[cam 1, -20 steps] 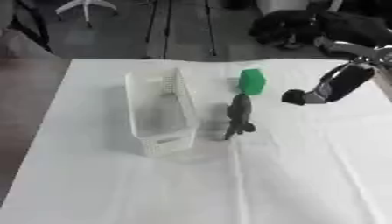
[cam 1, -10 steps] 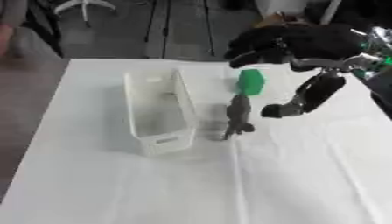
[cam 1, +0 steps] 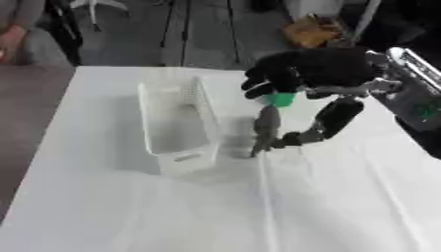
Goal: Pick up objects on the table and place them in the box.
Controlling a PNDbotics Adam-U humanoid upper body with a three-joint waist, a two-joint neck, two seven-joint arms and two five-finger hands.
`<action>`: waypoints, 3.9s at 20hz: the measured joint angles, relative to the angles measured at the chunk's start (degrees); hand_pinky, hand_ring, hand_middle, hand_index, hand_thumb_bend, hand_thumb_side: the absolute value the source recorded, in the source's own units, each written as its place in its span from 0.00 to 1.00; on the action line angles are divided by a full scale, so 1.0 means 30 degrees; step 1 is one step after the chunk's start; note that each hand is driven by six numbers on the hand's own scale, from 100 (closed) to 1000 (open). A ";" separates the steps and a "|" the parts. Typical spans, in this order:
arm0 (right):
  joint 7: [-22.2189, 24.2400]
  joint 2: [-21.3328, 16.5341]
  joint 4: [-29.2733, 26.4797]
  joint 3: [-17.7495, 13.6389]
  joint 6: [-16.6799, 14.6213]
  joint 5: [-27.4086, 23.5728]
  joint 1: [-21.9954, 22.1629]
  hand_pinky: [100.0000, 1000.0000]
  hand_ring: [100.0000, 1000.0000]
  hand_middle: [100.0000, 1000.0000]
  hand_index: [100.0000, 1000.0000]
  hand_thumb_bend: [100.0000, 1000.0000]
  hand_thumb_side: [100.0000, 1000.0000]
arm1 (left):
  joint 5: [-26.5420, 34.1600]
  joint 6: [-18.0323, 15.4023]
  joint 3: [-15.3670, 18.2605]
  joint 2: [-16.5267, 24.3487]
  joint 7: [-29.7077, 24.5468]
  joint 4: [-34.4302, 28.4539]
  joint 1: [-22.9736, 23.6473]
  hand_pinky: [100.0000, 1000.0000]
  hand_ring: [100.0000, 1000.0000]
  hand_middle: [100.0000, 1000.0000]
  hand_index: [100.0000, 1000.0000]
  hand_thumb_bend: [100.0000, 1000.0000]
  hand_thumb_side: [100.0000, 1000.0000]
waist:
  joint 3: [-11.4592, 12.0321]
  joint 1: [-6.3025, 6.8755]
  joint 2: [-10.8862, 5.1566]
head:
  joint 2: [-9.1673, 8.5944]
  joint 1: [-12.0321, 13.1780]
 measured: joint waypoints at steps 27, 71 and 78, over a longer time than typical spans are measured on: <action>-0.2936 0.1724 0.5823 0.1328 -0.2639 0.7448 -0.1008 1.00 1.00 0.92 1.00 0.38 0.53 | 0.0073 -0.0064 -0.0089 0.0001 -0.0159 0.0000 -0.0104 0.49 0.93 0.98 0.92 0.41 1.00 | 0.0156 0.0000 0.0000 | -0.0011 -0.0029; -1.3515 0.3692 0.9192 0.2103 -0.2300 1.9009 -0.2080 0.77 0.71 0.47 0.55 0.38 0.39 | 0.0166 -0.0116 -0.0203 -0.0001 -0.0273 -0.0014 -0.0149 0.49 0.93 0.98 0.93 0.41 1.00 | 0.0477 0.0007 0.0001 | -0.0182 -0.0171; -1.4528 0.3712 0.9476 0.1888 -0.1287 2.0277 -0.2067 0.75 0.64 0.41 0.47 0.39 0.31 | 0.0169 -0.0116 -0.0203 -0.0001 -0.0273 -0.0017 -0.0151 0.49 0.93 0.98 0.93 0.41 1.00 | 0.0432 0.0007 0.0001 | -0.0264 -0.0168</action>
